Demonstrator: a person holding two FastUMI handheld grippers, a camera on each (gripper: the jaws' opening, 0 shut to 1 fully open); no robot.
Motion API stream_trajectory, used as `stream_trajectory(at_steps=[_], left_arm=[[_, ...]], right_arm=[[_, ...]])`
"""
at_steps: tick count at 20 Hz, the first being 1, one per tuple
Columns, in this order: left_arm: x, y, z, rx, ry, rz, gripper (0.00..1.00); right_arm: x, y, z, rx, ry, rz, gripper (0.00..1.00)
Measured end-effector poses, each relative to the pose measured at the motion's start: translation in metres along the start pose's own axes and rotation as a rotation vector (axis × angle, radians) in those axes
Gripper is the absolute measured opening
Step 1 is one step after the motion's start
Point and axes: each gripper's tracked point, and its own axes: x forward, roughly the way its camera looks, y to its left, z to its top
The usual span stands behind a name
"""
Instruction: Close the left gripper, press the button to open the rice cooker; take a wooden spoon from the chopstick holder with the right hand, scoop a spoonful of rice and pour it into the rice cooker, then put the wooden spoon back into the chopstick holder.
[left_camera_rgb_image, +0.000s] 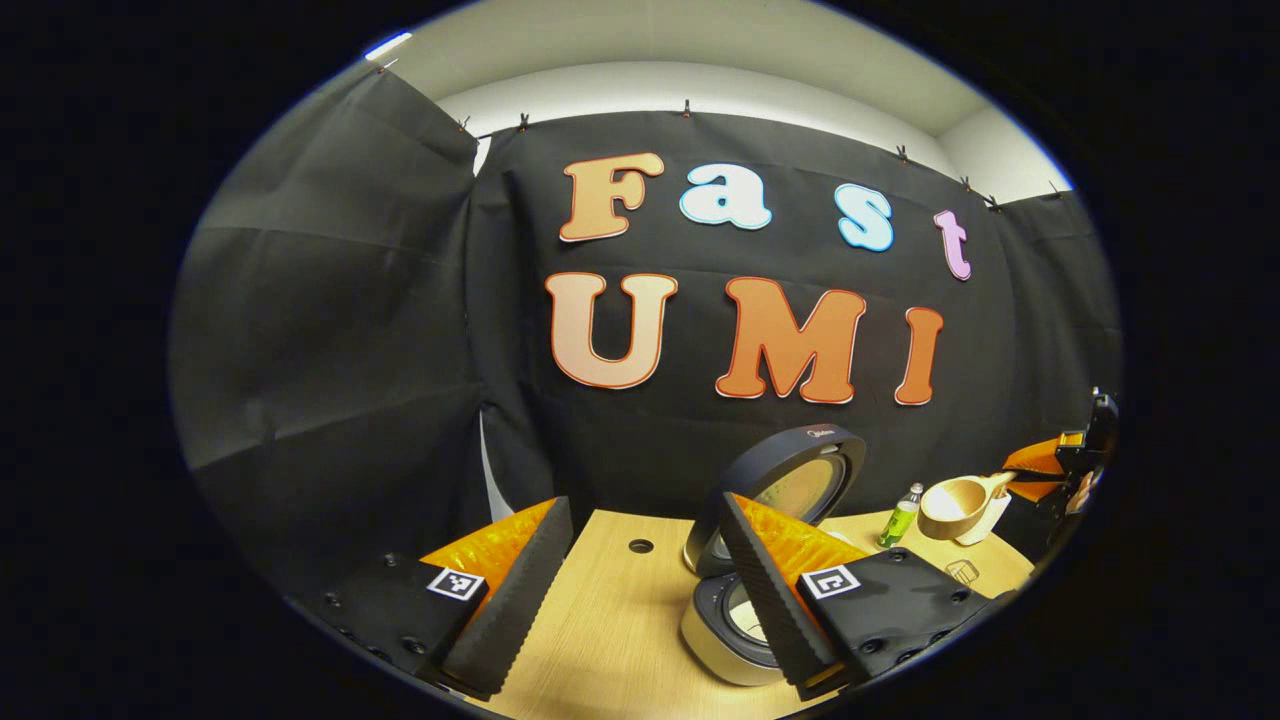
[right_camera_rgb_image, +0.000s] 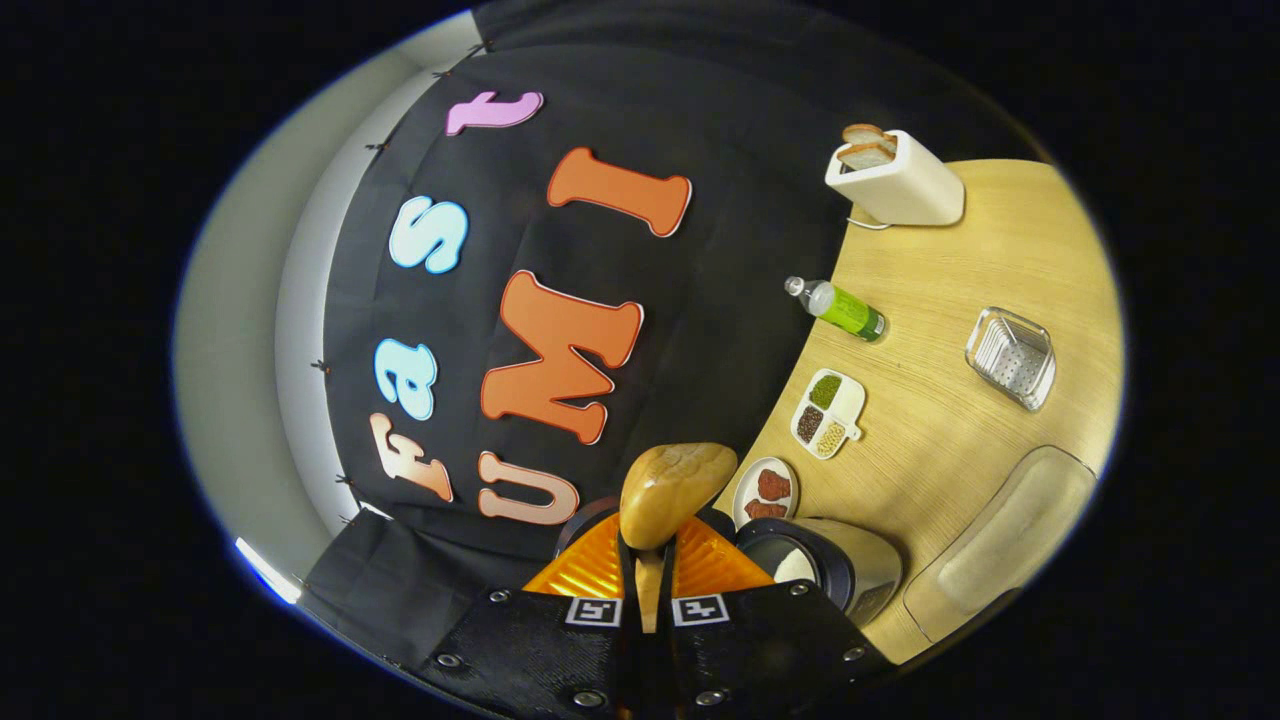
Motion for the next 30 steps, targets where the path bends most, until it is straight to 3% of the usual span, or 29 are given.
stream_trajectory(at_steps=[19,30], left_arm=[[-0.011,0.043,0.009,0.000,-0.023,0.072,0.98],[-0.015,0.059,0.011,-0.002,-0.034,0.096,0.97]], right_arm=[[0.038,0.020,-0.013,-0.491,-0.071,-0.098,0.04],[0.044,0.044,-0.029,-0.684,-0.089,-0.068,0.04]])
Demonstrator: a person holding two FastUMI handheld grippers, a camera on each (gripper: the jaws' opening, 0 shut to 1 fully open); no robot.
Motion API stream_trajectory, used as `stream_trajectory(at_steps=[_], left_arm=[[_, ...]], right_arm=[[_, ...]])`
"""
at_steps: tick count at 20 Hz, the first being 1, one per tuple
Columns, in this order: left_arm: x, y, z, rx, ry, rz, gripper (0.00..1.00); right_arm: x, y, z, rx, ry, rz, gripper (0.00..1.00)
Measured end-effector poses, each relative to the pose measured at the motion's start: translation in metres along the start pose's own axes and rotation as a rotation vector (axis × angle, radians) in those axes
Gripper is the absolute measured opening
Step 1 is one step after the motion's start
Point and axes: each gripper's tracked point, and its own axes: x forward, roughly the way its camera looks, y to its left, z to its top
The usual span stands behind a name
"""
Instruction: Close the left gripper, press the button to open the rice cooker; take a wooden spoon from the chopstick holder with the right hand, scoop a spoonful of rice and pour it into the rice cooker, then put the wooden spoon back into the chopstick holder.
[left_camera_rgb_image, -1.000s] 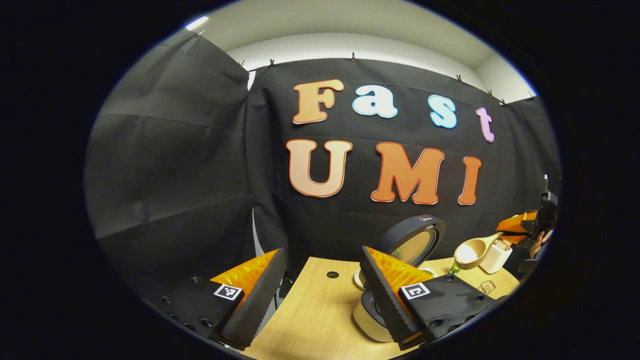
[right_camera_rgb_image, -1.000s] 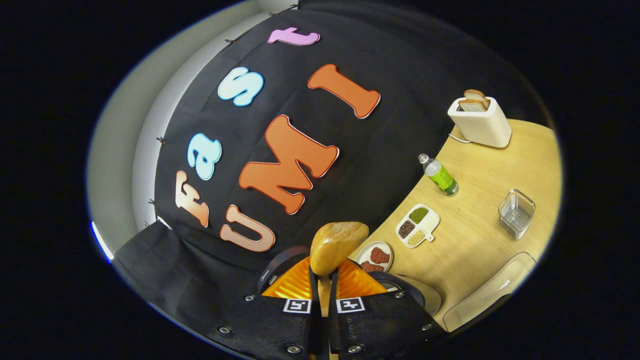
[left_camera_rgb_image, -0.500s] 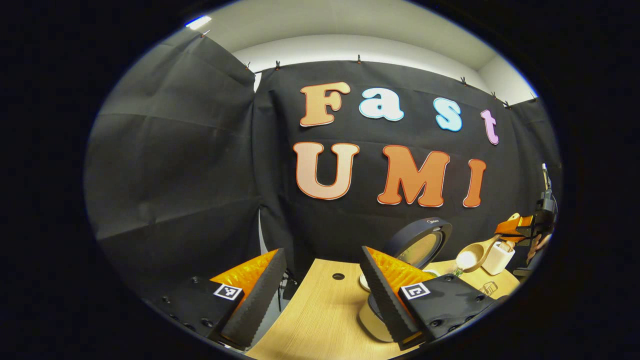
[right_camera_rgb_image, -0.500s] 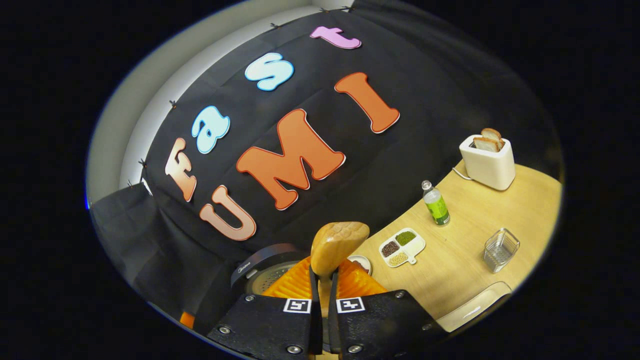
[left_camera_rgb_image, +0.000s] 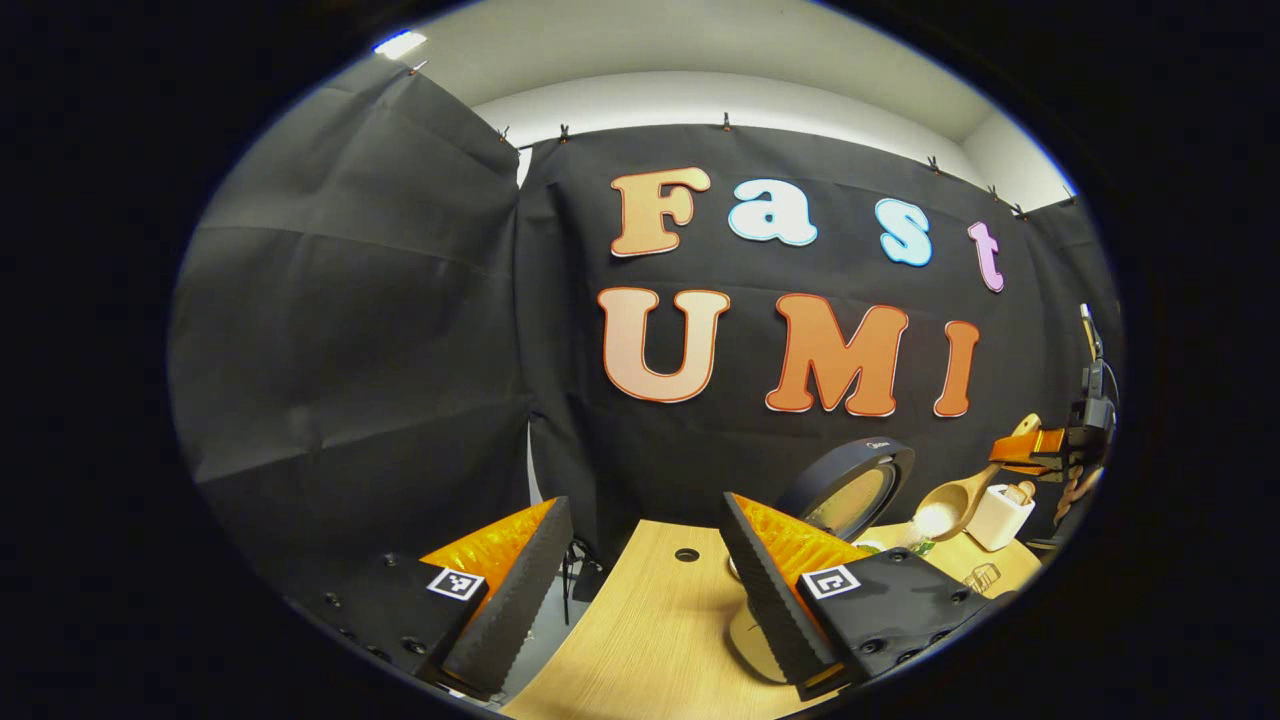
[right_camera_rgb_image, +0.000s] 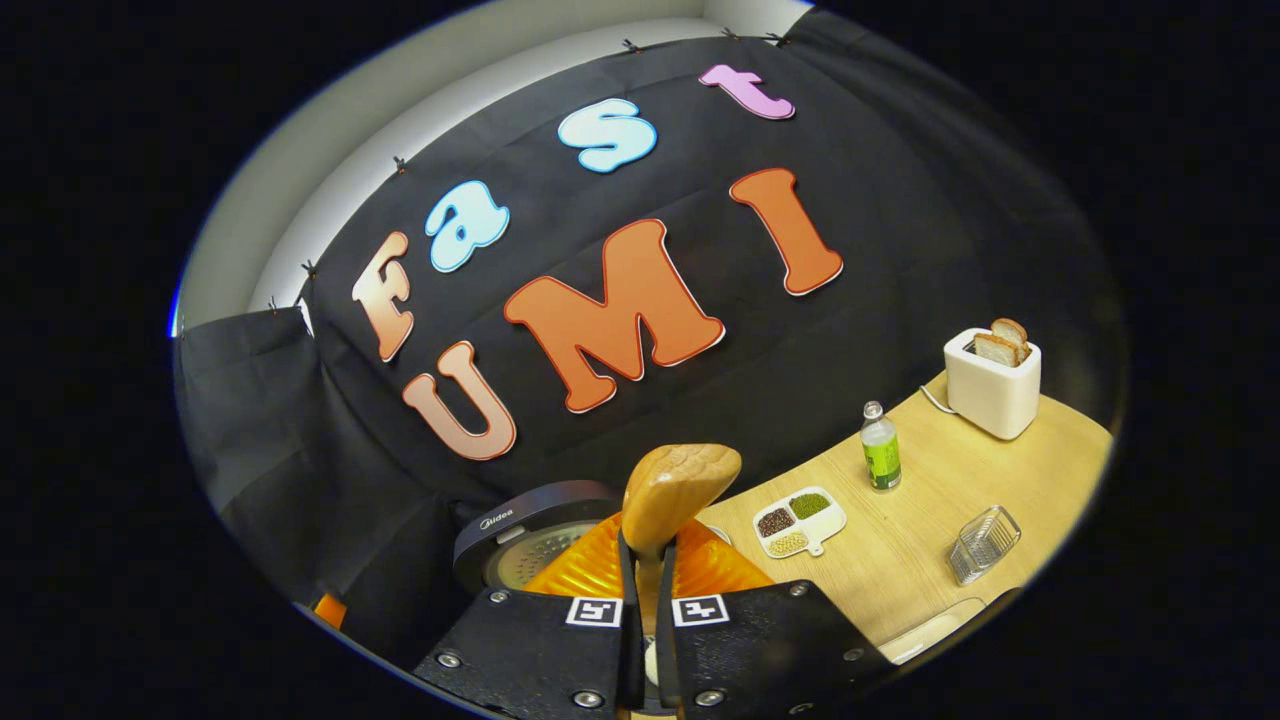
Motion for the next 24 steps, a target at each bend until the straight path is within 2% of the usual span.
stream_trajectory(at_steps=[4,9,15,24], left_arm=[[-0.001,0.007,-0.001,-0.012,0.001,0.009,0.97],[0.001,0.013,-0.007,-0.012,0.009,0.023,0.97],[-0.001,0.017,-0.009,-0.023,0.012,0.029,0.97],[-0.008,0.024,-0.007,-0.032,0.002,0.042,0.98]], right_arm=[[0.002,0.011,-0.001,-0.061,-0.009,0.015,0.04],[0.000,0.016,-0.003,-0.196,-0.027,0.008,0.04],[-0.003,0.032,-0.004,-0.303,-0.042,0.043,0.04],[-0.009,0.044,-0.008,-0.391,-0.049,0.078,0.04]])
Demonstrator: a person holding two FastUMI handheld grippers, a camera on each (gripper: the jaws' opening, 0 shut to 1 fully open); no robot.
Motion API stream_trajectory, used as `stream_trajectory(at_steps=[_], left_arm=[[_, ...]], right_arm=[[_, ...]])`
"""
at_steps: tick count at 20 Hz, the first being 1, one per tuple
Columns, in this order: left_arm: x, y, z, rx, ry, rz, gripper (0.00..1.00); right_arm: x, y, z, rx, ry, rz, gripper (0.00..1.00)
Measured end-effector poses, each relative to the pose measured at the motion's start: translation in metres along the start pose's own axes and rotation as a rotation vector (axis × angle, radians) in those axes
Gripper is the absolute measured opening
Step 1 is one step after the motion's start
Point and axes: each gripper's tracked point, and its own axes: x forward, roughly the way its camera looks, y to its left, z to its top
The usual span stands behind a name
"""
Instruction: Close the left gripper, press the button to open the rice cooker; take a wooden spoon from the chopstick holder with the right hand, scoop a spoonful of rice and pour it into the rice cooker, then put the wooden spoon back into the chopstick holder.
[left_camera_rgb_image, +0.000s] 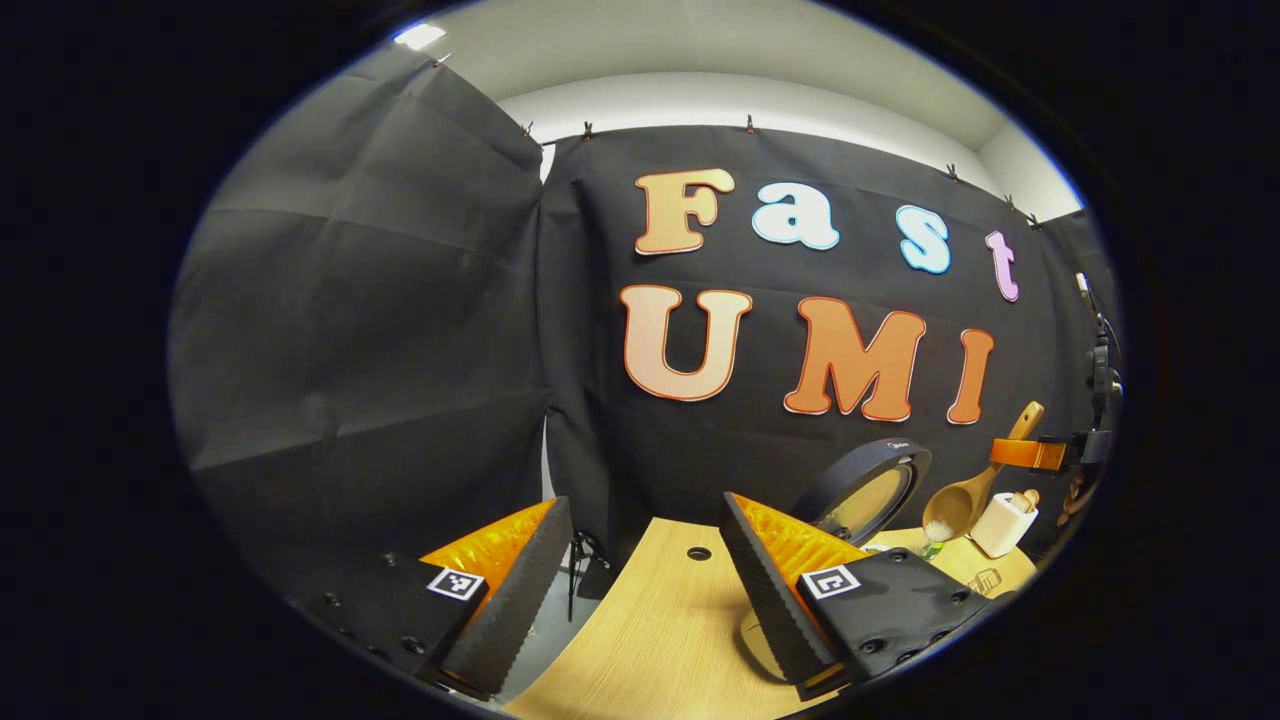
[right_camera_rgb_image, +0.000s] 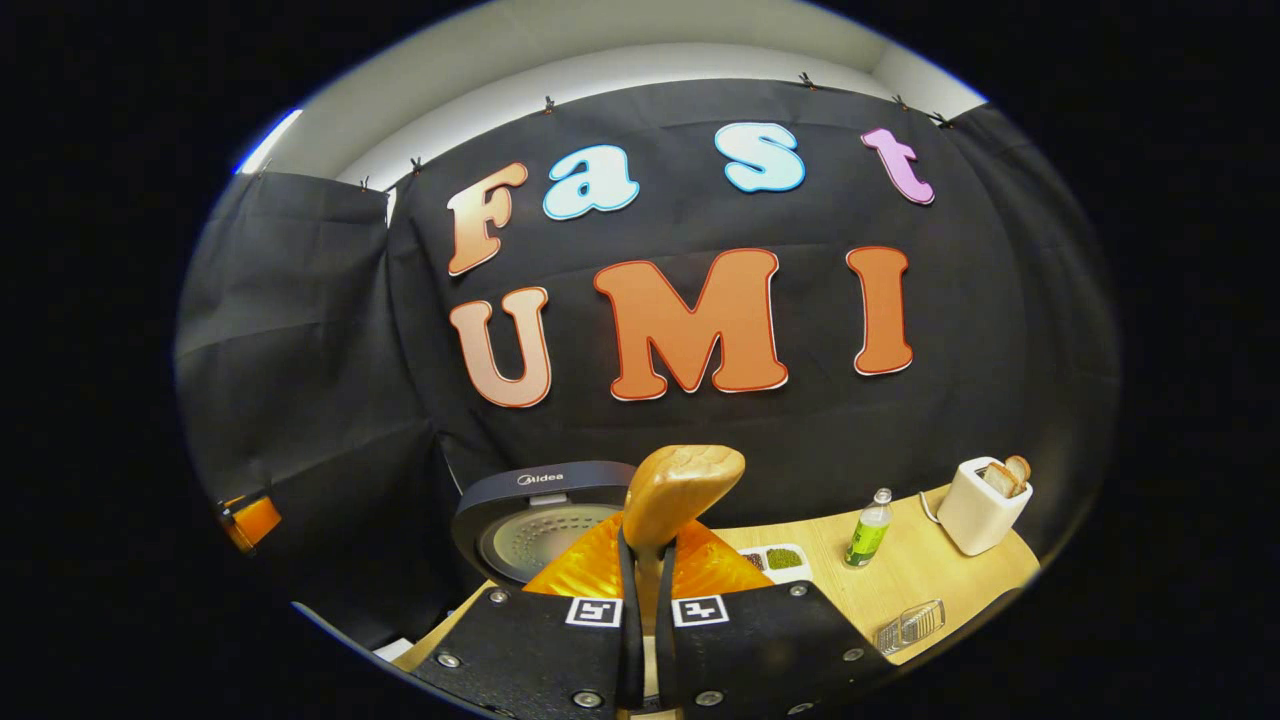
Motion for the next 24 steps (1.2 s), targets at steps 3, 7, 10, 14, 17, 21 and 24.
stream_trajectory(at_steps=[3,7,10,14,17,21,24], left_arm=[[-0.001,0.002,-0.002,-0.002,0.003,0.003,0.98],[-0.003,0.003,-0.004,-0.002,0.008,0.007,0.99],[-0.002,0.003,-0.005,-0.004,0.007,0.008,0.98],[-0.002,0.007,-0.010,-0.004,0.016,0.013,0.98],[-0.003,0.009,-0.012,-0.003,0.020,0.016,0.98],[-0.003,0.009,-0.012,-0.001,0.021,0.017,0.98],[-0.004,0.008,-0.013,-0.006,0.021,0.017,0.98]], right_arm=[[-0.003,0.005,0.001,-0.042,-0.007,0.018,0.04],[-0.003,0.013,-0.003,-0.108,-0.007,0.049,0.04],[-0.005,0.020,-0.009,-0.158,0.000,0.061,0.04],[-0.007,0.031,-0.013,-0.286,-0.012,0.077,0.04],[-0.010,0.039,-0.018,-0.369,-0.025,0.097,0.04],[-0.011,0.041,-0.027,-0.409,-0.013,0.101,0.04],[-0.010,0.032,-0.032,-0.347,0.010,0.099,0.05]])
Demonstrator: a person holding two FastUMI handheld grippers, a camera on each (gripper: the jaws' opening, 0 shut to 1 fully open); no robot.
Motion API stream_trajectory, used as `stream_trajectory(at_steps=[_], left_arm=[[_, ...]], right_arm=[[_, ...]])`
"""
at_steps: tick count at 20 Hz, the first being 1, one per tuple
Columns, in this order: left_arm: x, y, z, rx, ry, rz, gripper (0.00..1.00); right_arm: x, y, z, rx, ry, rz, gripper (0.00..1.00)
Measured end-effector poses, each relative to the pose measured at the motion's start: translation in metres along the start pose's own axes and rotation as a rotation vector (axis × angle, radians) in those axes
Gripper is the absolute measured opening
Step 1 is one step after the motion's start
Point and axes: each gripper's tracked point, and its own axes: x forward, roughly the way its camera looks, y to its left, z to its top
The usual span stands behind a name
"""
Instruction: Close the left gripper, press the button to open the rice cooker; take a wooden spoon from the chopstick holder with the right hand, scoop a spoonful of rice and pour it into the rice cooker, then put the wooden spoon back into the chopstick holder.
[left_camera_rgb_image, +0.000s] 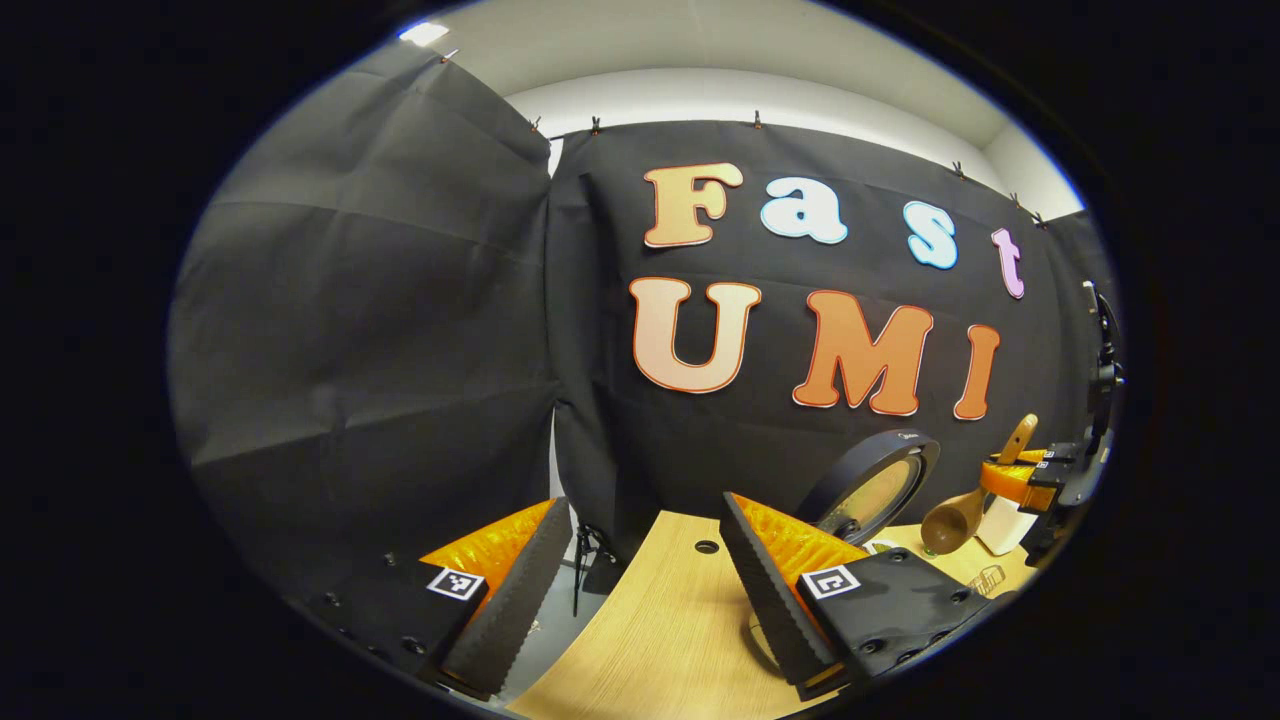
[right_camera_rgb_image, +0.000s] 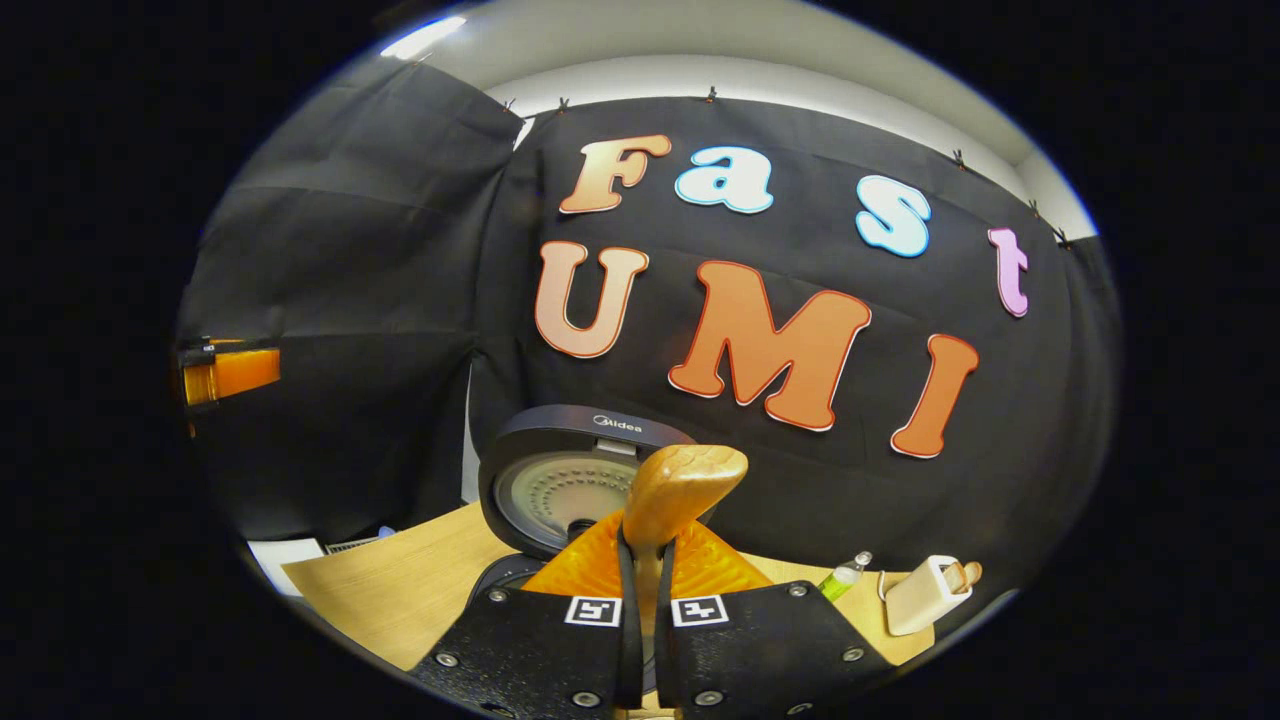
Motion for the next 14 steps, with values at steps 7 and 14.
stream_trajectory(at_steps=[7,14], left_arm=[[0.003,-0.024,0.008,0.011,-0.013,-0.002,0.97],[0.004,-0.075,0.010,0.037,-0.014,-0.028,0.97]], right_arm=[[-0.017,-0.082,-0.014,0.176,0.011,-0.105,0.04],[-0.048,-0.193,-0.063,0.274,0.050,-0.274,0.04]])
